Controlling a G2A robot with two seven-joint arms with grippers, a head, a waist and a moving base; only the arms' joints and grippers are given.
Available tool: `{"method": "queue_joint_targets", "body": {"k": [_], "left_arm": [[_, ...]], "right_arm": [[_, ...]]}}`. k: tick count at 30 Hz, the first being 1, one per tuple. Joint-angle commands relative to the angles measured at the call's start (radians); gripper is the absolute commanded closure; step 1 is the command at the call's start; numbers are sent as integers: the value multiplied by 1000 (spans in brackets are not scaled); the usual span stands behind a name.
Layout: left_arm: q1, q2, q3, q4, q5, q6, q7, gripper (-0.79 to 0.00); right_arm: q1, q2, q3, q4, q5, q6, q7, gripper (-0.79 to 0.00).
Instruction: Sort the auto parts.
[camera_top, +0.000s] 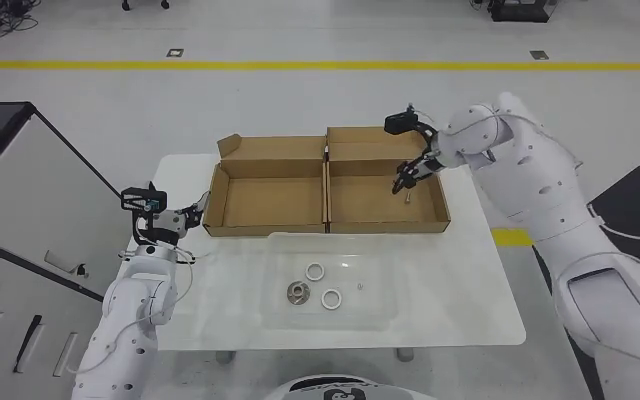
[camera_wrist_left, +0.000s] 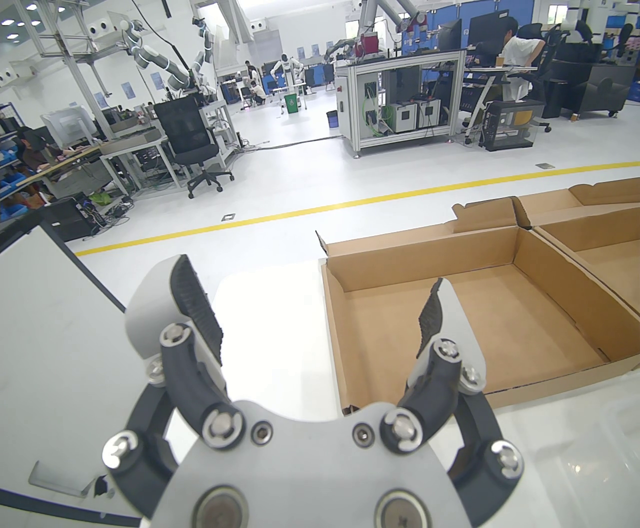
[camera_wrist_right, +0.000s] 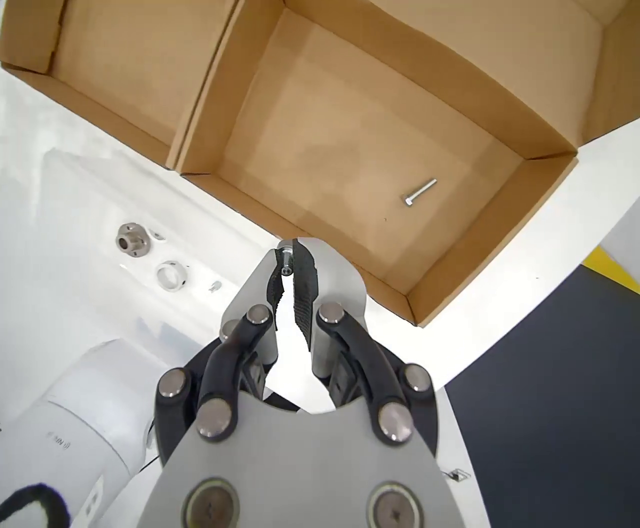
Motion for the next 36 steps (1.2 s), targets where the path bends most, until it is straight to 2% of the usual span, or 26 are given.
{"method": "queue_joint_targets", "body": {"k": [1, 8, 15, 23, 36], "left_arm": [[0, 0, 0, 0, 0, 0, 0, -785], [0, 0, 0, 0, 0, 0, 0, -785], [0, 0, 0, 0, 0, 0, 0, -785], [0, 0, 0, 0, 0, 0, 0, -785], [0, 0, 0, 0, 0, 0, 0, -785]], "right_arm": [[2, -10, -31, 18, -13, 6, -7, 0], [10, -45, -126, 112, -103, 54, -58, 0], [3, -69, -168, 201, -154, 89, -124, 0], [-3, -89, -200, 278, -218, 124, -147, 0], [-16, -120, -217, 359, -231, 124, -162, 0]]}}
